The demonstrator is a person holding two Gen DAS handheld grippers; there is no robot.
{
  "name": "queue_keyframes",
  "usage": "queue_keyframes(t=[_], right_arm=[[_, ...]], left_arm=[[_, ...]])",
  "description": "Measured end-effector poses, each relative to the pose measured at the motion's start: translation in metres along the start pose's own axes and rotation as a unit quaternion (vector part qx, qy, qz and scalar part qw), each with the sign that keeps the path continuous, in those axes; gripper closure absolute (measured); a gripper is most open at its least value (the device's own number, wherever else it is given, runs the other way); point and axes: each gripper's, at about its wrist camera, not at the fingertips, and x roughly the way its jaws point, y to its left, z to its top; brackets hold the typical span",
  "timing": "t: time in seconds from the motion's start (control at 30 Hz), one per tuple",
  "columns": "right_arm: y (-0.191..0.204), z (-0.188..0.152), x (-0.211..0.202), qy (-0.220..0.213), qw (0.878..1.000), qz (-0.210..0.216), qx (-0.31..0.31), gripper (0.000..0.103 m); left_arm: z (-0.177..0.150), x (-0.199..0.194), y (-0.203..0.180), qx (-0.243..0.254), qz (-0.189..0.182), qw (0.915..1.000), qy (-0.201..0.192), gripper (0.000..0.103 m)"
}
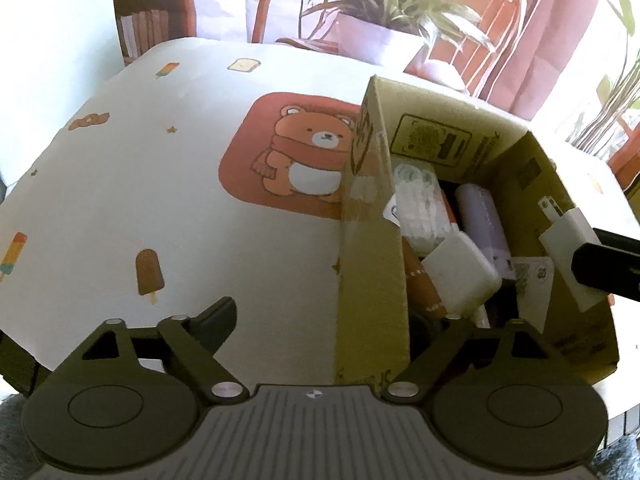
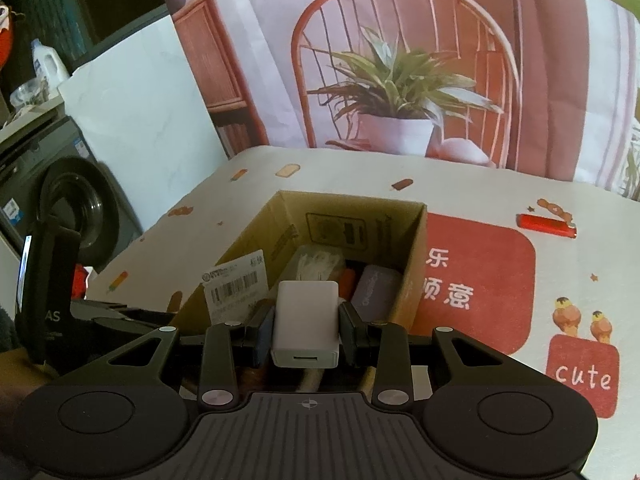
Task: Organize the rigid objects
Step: 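Lower the small charger into the box and open the right tool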
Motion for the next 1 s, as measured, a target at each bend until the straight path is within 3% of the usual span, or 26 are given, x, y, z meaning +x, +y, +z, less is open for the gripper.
queue_keyframes(t=[0.43, 0.7, 1.0], right_arm=[[-0.002, 0.001, -0.003, -0.002, 1.0, -0.005, 0.002, 0.071], [0.003, 0.0, -0.001, 0.007, 1.0, -0.005, -0.005, 0.071], [0.01, -0.004, -0.004, 0.008, 0.999, -0.044, -0.031, 0.071]], left_arm=[[0.001, -0.022, -0.008, 0.022, -0.025, 0.9993, -0.017, 0.0], [-0.002, -0.035, -0.004, 0.023, -0.026, 0.9991, -0.023, 0.0], [-0.005, -0.039, 0.003, 0.028, -0.03, 0.999, -0.019, 0.0]])
